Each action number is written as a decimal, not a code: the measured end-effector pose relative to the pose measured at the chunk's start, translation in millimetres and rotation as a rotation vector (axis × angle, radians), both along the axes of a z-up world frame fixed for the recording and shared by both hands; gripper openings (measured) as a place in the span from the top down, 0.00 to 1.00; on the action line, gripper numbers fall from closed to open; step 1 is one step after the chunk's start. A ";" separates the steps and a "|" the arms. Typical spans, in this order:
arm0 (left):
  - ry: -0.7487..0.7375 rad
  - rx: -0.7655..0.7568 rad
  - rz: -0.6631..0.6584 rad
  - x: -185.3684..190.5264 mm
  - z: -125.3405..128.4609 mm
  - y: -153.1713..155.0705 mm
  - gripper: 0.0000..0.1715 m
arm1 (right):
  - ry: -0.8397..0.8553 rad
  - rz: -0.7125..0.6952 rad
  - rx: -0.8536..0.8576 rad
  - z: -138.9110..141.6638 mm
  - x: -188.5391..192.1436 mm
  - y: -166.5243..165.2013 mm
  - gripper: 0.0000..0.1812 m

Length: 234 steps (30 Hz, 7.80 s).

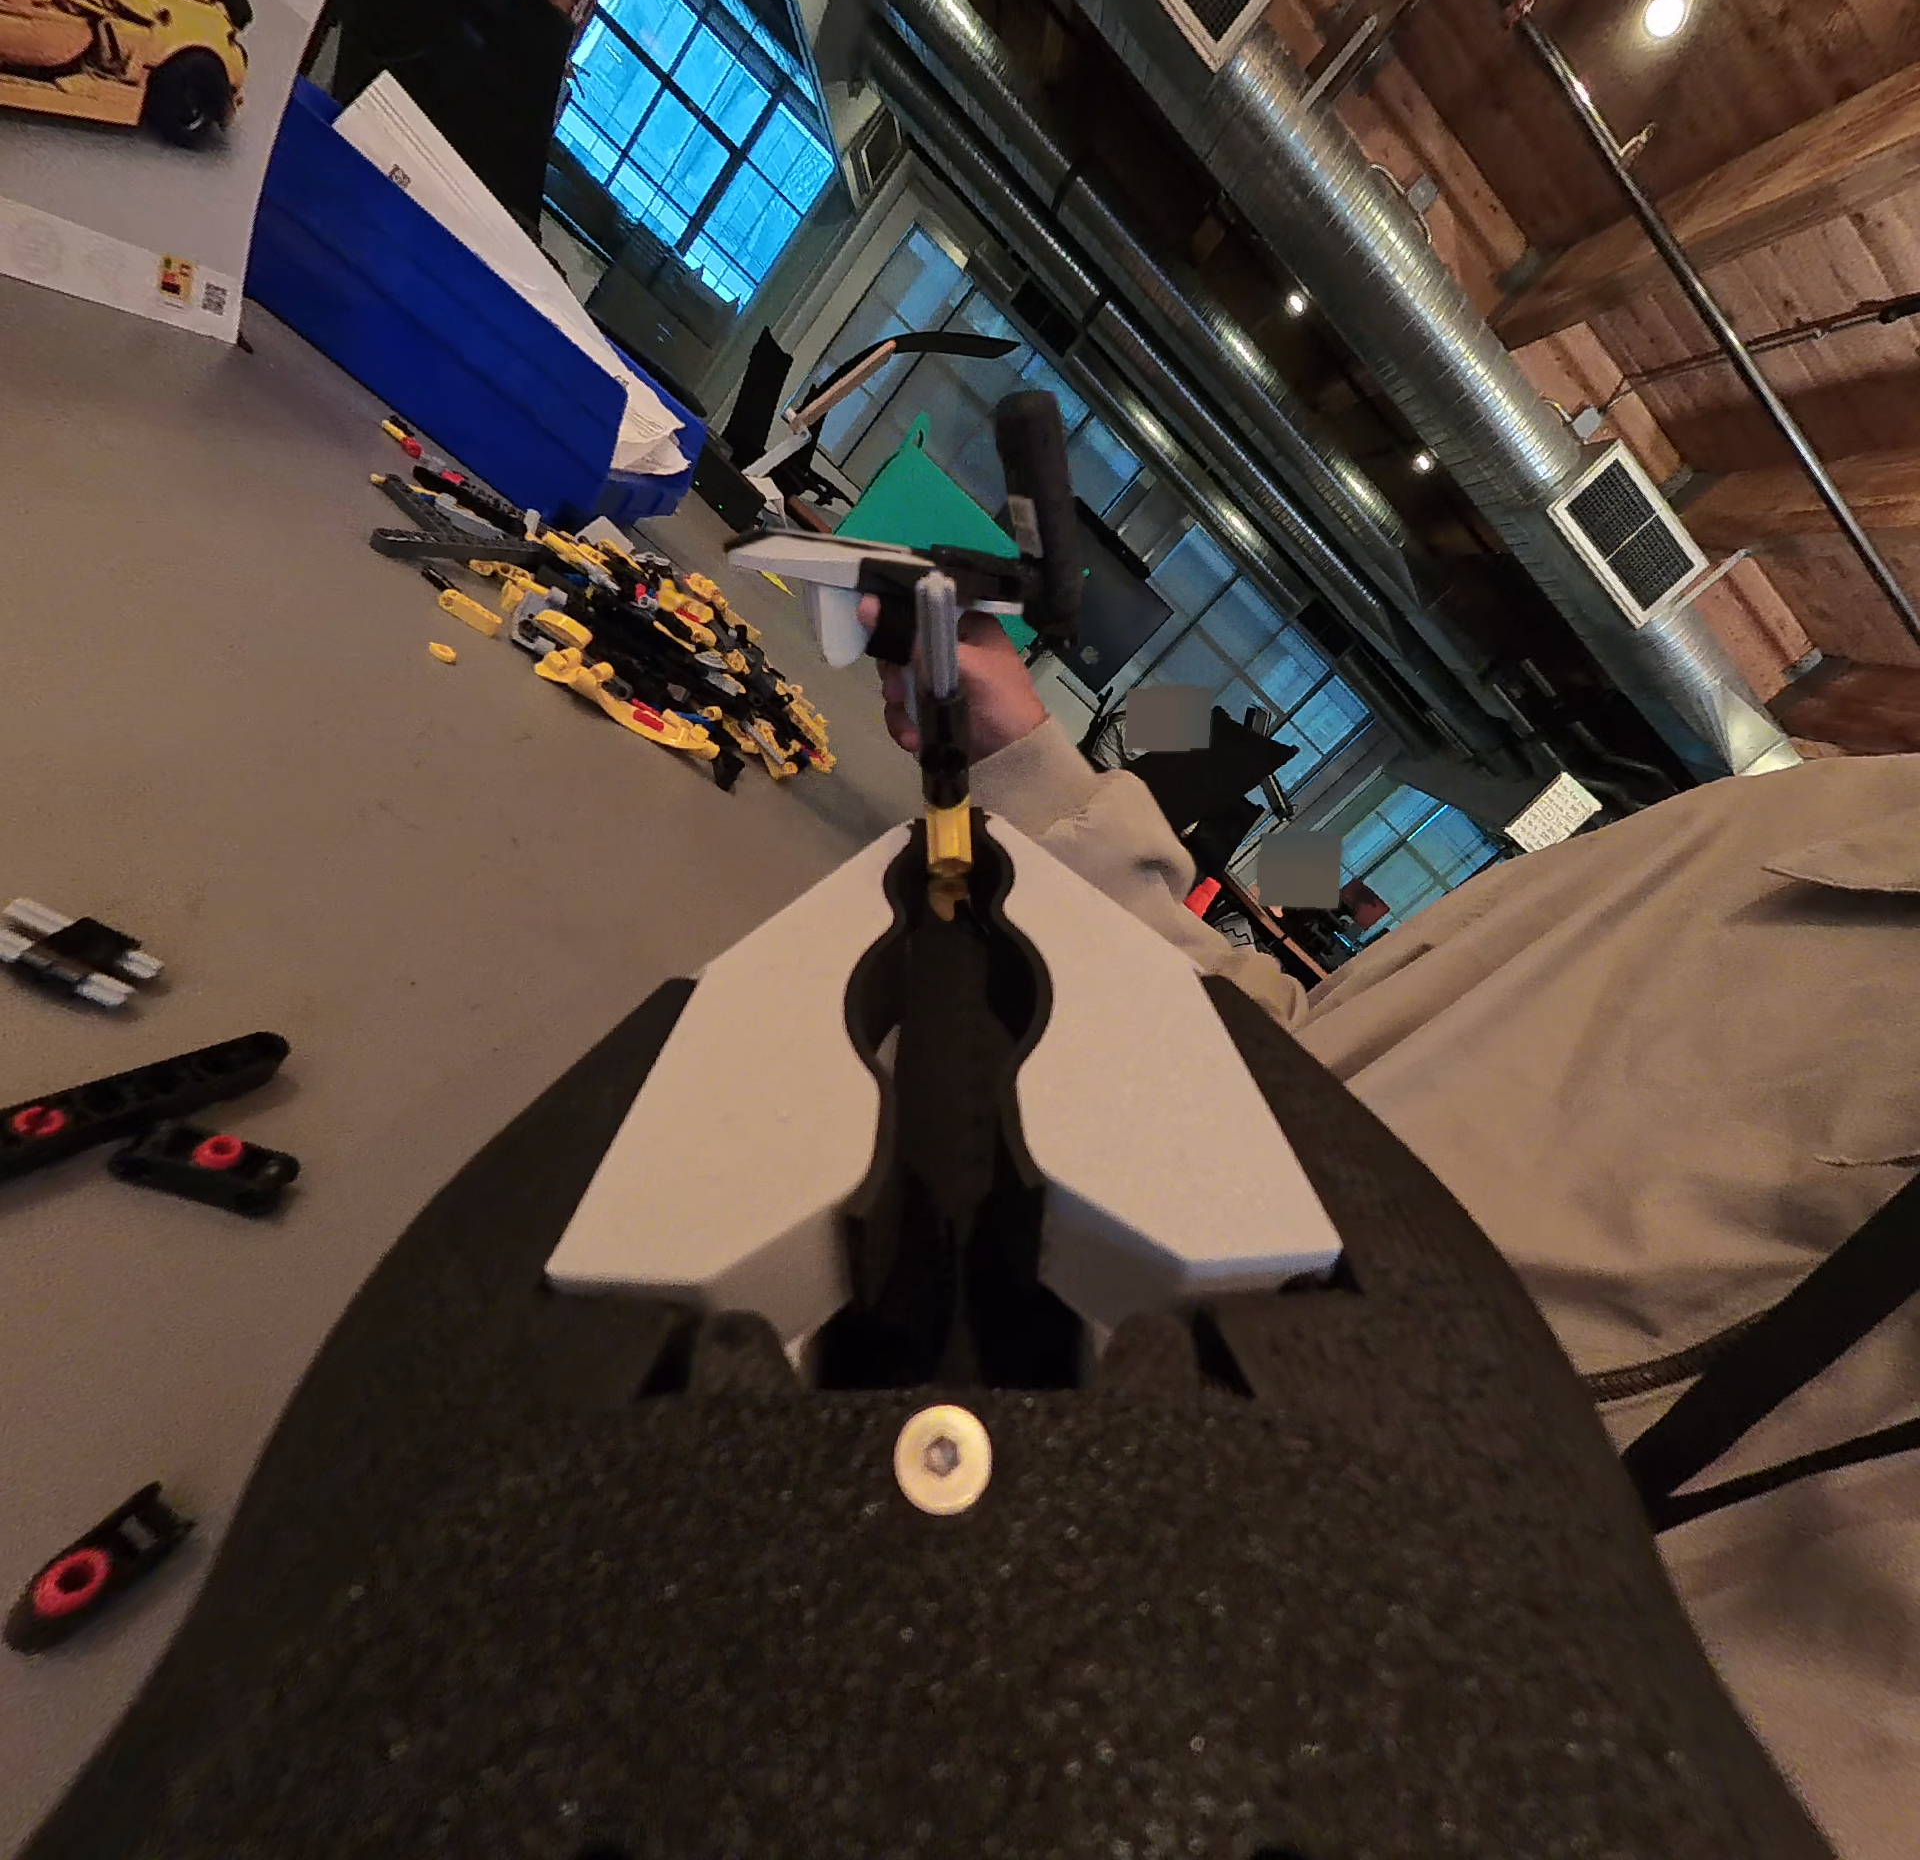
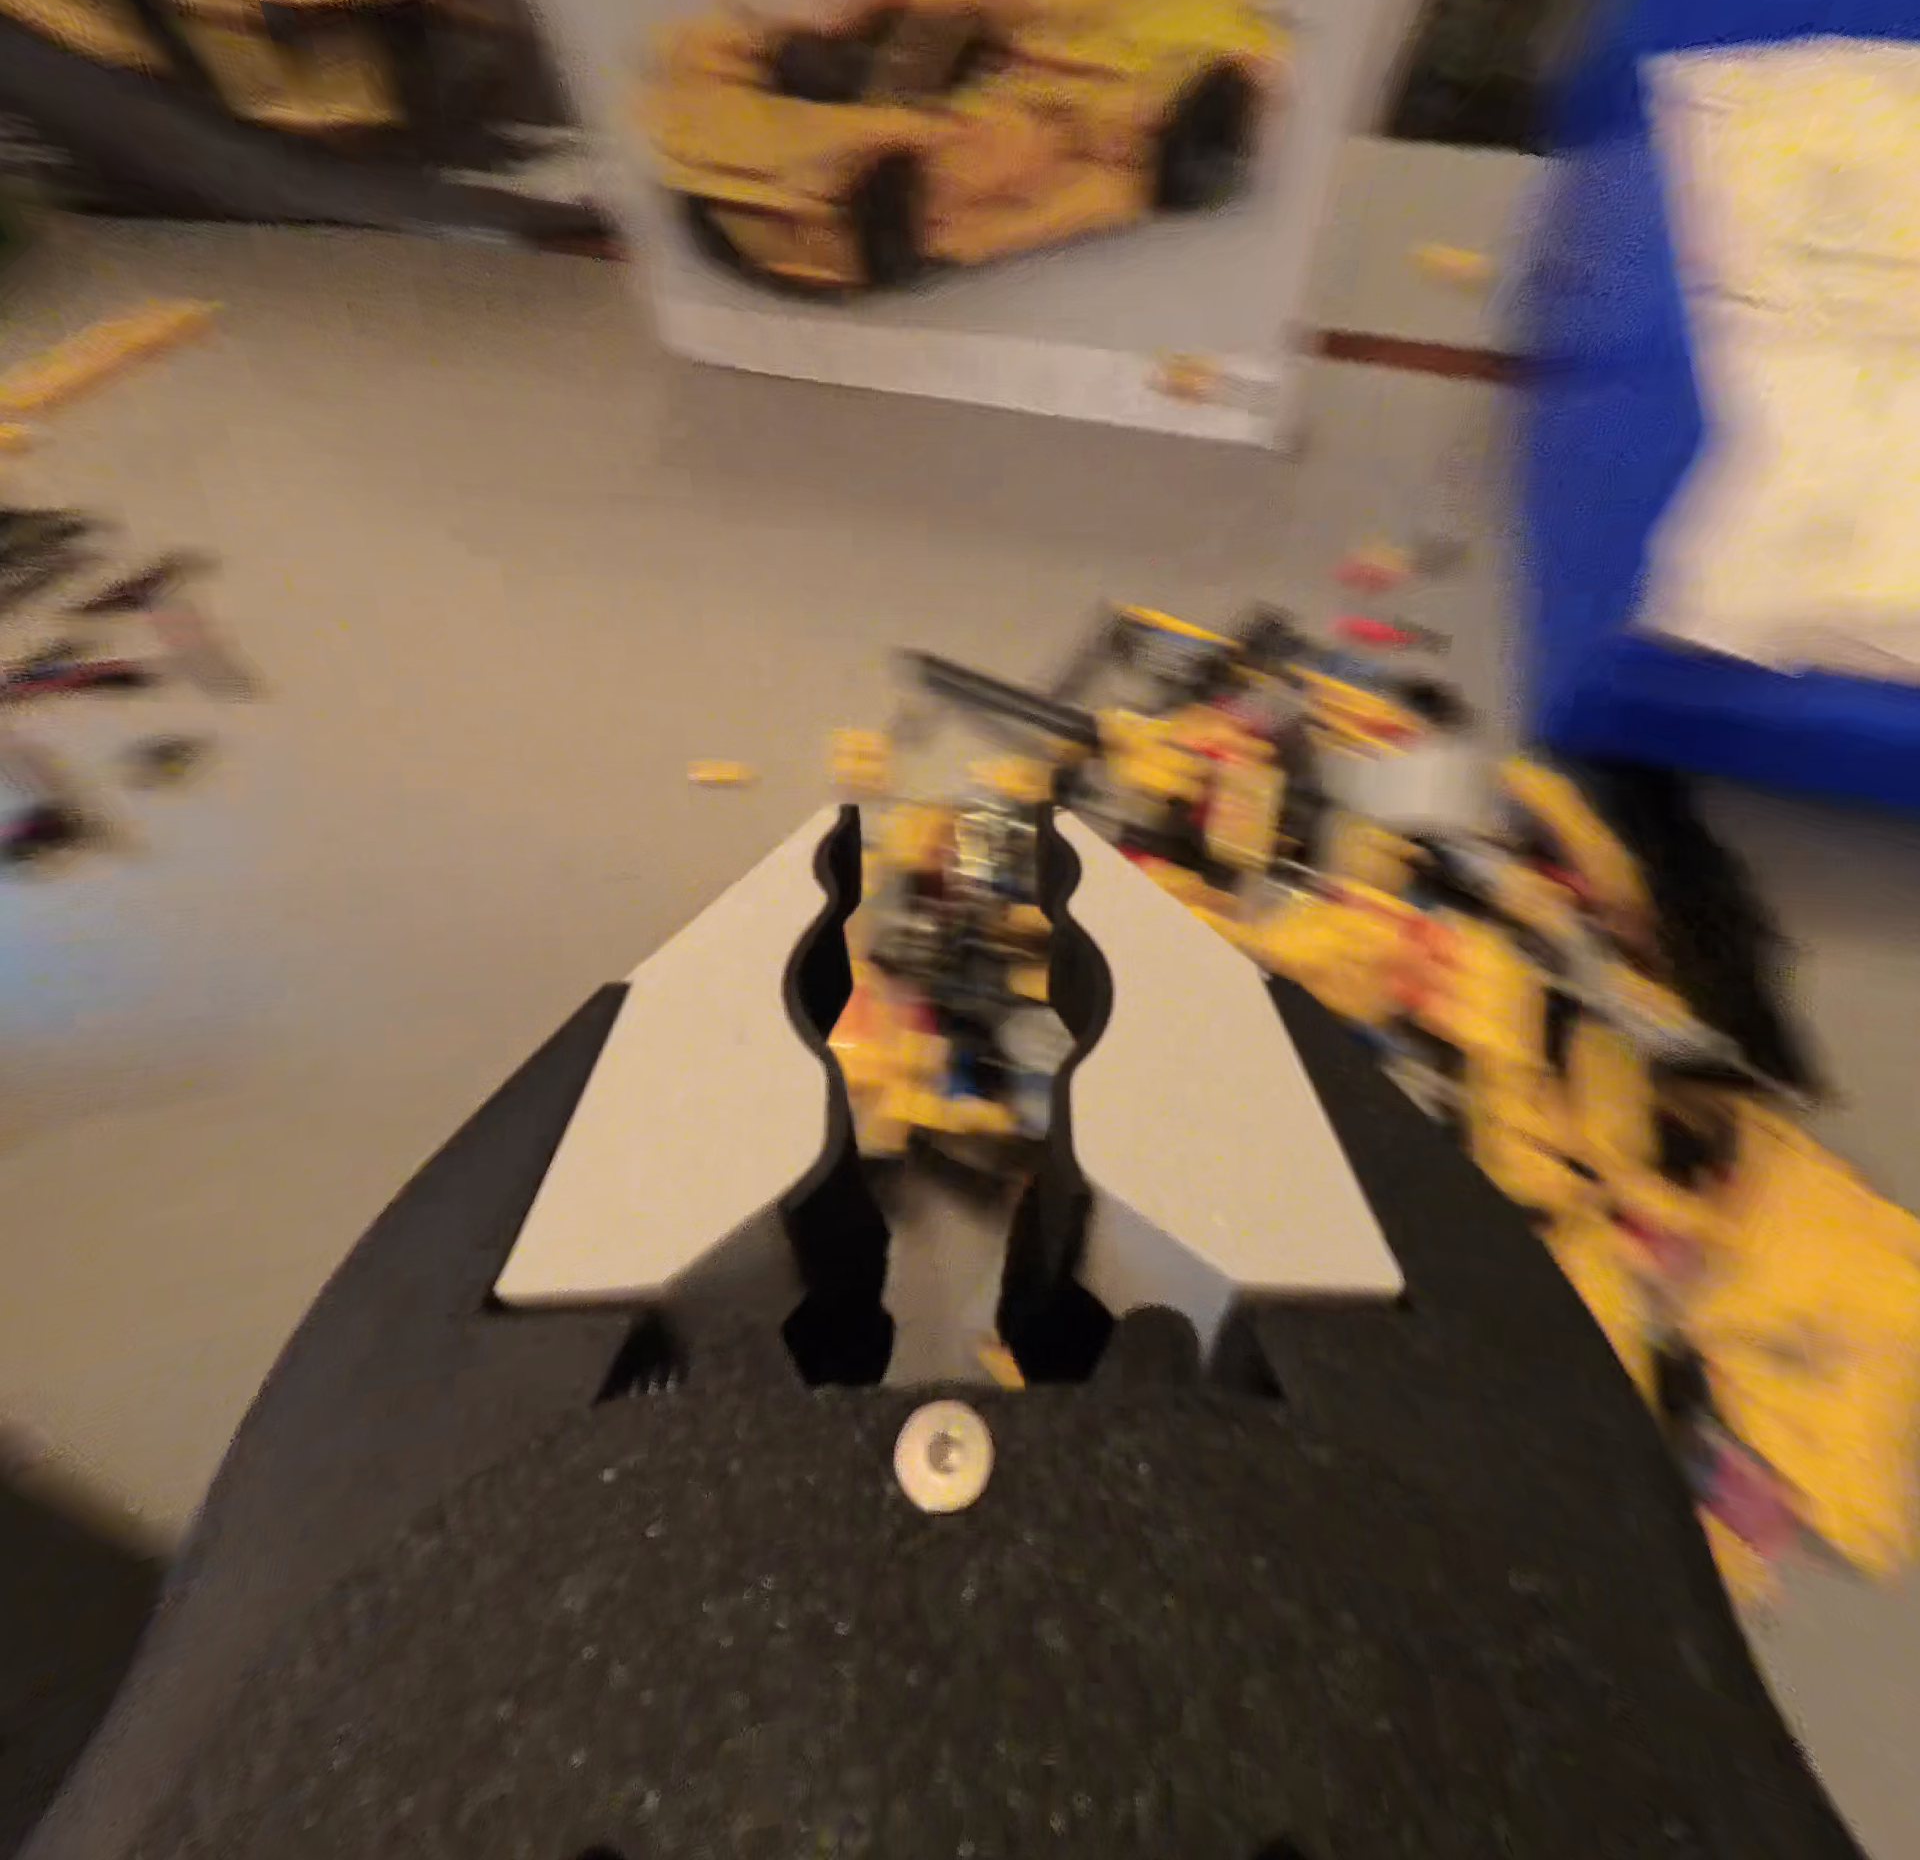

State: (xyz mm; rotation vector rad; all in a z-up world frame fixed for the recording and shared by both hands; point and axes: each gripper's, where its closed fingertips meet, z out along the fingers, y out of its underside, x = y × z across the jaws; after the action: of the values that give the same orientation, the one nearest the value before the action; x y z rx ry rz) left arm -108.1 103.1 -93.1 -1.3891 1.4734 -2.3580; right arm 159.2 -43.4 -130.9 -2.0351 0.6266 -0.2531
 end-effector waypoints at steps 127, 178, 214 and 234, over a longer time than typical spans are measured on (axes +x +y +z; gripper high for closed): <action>-0.052 -0.010 0.041 -1.4 10.5 13.7 0.96 | 0.371 0.474 0.228 -29.3 -125.9 97.4 0.96; -0.200 0.412 0.002 -19.9 -2.4 -22.4 0.96 | 0.414 1.074 0.584 48.6 -248.9 109.9 0.98; -0.340 0.785 0.121 -7.8 -22.2 -35.5 0.96 | 0.233 1.160 0.380 31.8 -291.8 126.7 0.92; -0.241 0.669 0.119 -3.5 -22.9 -27.5 0.96 | -0.123 0.137 0.035 2.9 -20.5 32.2 0.96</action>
State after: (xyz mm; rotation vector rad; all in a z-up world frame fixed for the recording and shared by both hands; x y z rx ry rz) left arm -111.7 75.7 -115.9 -0.9487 1.7961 -1.6416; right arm 138.7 -11.2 -127.9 -2.0015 0.4104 -0.2818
